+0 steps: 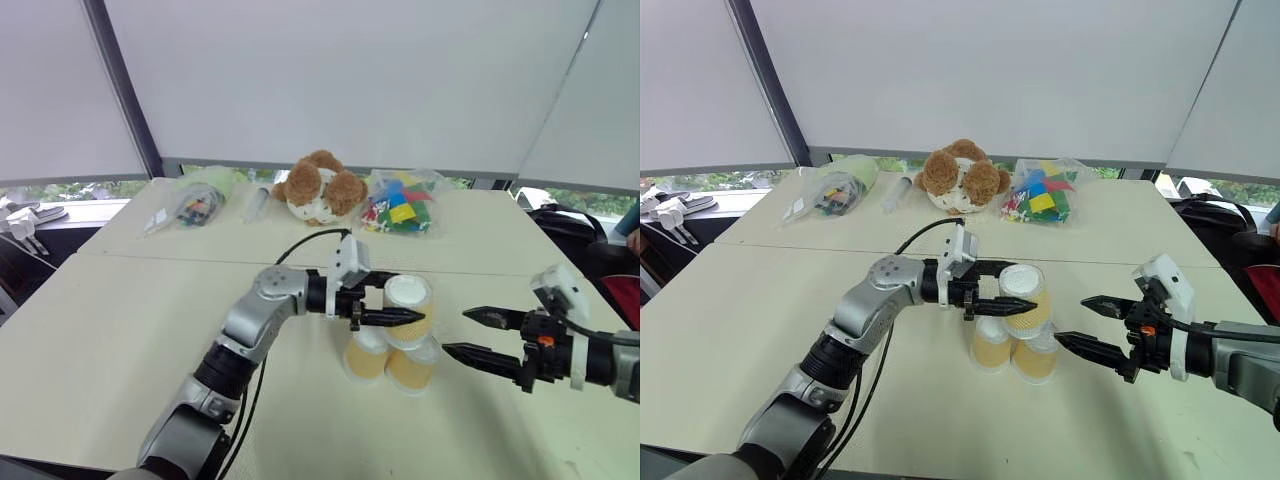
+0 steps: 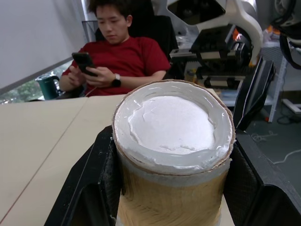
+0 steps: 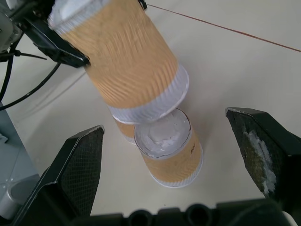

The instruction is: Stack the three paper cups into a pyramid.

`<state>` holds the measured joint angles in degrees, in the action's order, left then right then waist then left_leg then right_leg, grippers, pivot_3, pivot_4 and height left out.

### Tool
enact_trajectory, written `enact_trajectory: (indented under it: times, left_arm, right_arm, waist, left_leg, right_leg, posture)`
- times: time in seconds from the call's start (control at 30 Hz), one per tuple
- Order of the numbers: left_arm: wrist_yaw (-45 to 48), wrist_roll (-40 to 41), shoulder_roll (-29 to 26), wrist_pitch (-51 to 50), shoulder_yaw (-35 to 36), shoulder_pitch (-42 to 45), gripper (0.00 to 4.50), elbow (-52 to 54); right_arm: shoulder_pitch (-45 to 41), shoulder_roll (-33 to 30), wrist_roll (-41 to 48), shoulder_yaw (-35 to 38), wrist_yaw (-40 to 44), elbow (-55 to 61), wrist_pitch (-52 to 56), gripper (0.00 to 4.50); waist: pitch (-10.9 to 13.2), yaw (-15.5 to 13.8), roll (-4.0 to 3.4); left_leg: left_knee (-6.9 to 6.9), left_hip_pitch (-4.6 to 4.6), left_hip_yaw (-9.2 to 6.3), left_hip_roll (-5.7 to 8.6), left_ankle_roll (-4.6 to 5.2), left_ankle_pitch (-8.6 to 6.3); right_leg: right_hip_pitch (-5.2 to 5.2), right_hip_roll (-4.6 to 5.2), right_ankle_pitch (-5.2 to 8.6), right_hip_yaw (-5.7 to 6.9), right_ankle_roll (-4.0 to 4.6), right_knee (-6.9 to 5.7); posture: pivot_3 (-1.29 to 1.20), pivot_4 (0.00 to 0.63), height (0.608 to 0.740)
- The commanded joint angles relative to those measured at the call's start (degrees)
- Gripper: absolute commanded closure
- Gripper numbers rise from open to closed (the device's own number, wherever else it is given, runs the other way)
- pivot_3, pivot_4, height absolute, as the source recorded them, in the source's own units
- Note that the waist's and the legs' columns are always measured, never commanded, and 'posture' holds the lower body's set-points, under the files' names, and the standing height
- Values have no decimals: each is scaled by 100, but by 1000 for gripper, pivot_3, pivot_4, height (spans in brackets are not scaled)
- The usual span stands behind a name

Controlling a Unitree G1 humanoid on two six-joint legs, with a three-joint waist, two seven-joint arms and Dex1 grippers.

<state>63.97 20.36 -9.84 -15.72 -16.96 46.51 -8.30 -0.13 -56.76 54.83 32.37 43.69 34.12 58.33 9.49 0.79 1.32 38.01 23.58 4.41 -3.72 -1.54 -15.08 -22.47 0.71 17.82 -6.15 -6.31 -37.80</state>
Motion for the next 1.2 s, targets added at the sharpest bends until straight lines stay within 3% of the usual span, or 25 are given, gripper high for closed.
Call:
enact_trajectory:
  times: [0.03,0.47,0.63,0.9,1.2]
  left_arm:
    - [135,-103,3,149,-62,59,2283,-36]
    - [283,-176,97,105,-64,93,2283,-224]
    - [242,-283,135,171,-47,160,58,-370]
    - [226,161,189,-19,421,322,58,-217]
    - [-303,779,-273,-824,1247,461,58,497]
  right_arm:
    - [72,13,-63,136,-49,76,-174,0]
    - [158,46,-152,99,-150,37,-324,0]
    - [220,28,-194,107,-187,47,-345,0]
    - [188,43,-203,71,-238,-3,-391,0]
    - [130,34,-335,62,-150,-309,-583,0]
  waist:
    - [0,0,0]
    - [0,-4,0]
    - [0,-3,0]
    - [0,-2,0]
    - [0,2,0]
  left_leg:
    - [0,0,0,0,0,0]
    - [0,0,0,0,0,0]
    - [0,0,-1,0,0,0]
    - [0,0,-1,0,0,0]
    - [-2,0,-1,-1,0,0]
  right_leg:
    - [0,0,0,0,0,0]
    - [2,1,0,0,0,1]
    - [1,1,0,0,0,1]
    - [1,1,0,0,0,1]
    - [1,0,0,1,-1,1]
  posture:
    - [0,150,740]
    - [0,150,740]
    - [0,150,740]
    - [0,150,740]
    - [0,150,740]
